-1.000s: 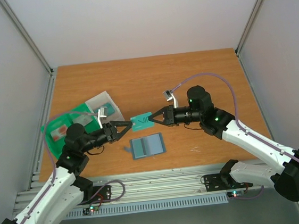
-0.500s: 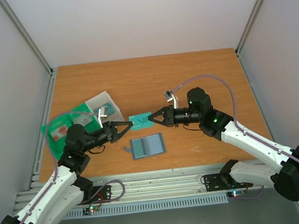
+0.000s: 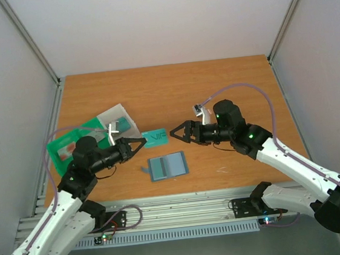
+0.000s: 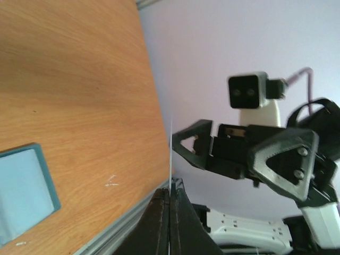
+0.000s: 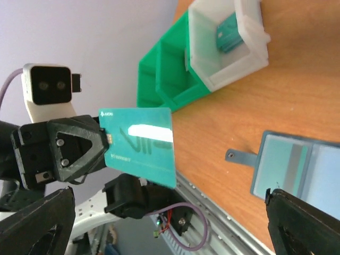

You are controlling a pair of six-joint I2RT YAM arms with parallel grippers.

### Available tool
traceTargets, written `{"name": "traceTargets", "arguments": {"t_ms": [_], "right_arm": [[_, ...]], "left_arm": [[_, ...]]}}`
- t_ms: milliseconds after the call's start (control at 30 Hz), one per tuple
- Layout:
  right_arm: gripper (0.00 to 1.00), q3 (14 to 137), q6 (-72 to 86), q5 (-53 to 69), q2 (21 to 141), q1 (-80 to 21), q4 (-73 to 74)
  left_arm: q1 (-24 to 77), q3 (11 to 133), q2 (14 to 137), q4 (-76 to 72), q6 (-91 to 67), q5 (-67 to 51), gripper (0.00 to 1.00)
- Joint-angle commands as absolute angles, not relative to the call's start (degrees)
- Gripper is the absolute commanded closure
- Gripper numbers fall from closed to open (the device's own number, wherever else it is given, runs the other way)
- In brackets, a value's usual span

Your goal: Take the credit cards out of the card holder

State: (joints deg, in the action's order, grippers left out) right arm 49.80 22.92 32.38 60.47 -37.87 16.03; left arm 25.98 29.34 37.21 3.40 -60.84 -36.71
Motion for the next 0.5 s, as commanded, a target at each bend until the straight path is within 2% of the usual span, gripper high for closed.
{"name": "traceTargets", "arguments": {"t_ms": [0, 300, 467], "right_arm": [[0.01, 53.6, 16.0, 27.4, 58.0, -37.7, 23.6], [0.02, 53.9, 14.8, 26.8, 58.9, -37.7, 24.8], [0.02, 54.4, 13.8, 28.6, 61.0, -37.7, 25.1]], "left_arm": [[25.7, 35.6, 38.9, 16.1, -52.1, -30.1, 1.0], [21.4, 49.5, 48.9, 31.9, -44.2, -21.5, 1.0], [15.2, 50.7, 53.2, 33.3, -44.1, -21.4, 1.0]]}}
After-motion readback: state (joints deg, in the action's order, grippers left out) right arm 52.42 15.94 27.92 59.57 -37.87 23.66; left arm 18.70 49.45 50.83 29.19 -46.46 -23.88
